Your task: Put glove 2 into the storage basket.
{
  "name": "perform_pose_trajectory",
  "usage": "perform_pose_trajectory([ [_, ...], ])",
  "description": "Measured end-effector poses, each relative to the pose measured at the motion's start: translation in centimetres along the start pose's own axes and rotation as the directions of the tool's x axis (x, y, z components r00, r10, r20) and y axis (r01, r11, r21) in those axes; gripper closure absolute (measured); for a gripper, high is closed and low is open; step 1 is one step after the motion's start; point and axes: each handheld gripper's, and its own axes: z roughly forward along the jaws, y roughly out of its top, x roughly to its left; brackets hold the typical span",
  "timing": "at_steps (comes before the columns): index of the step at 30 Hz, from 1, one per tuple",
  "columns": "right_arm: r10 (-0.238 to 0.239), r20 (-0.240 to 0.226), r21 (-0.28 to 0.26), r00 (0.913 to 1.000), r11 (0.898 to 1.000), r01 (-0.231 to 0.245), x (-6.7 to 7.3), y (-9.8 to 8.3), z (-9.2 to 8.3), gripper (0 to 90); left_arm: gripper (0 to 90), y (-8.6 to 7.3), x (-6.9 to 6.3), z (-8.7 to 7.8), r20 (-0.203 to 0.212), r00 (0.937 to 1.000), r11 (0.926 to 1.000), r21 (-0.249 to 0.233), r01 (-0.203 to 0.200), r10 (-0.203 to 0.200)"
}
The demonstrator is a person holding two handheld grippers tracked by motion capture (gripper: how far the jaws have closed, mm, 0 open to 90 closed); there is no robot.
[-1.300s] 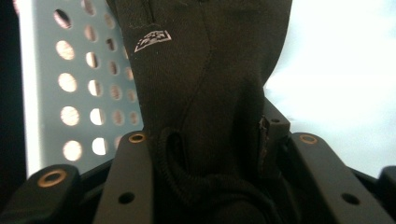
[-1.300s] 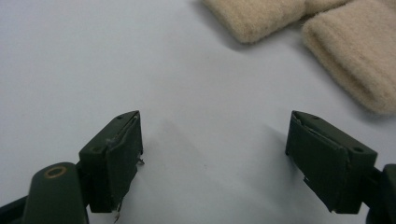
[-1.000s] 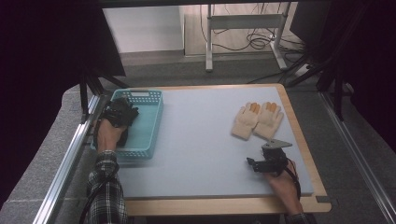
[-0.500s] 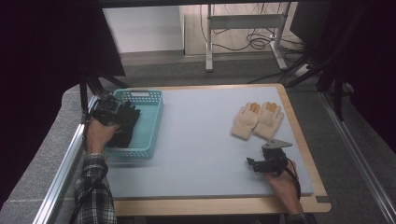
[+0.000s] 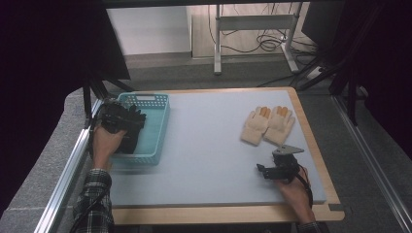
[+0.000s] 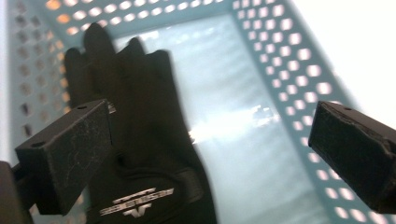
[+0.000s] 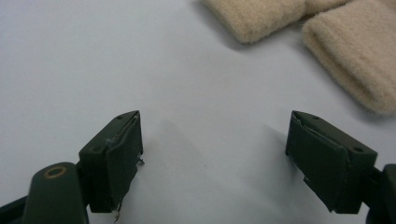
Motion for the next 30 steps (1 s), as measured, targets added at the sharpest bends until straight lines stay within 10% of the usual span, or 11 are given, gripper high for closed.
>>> perform_pose_trajectory([
  [14,0.000,0.001,0.002,1.0000,1.000,0.000,0.0,0.0,0.0,18.3,0.0,-0.2,-5.0,-0.6,0.085,0.9915,0.9918,-0.090,-0.091,0.099],
  [30,0.003,-0.001,0.002,1.0000,1.000,-0.003,0.0,0.0,0.0,18.3,0.3,-0.6,-11.9,-1.3,0.199,0.9486,0.9607,-0.180,-0.211,0.246],
])
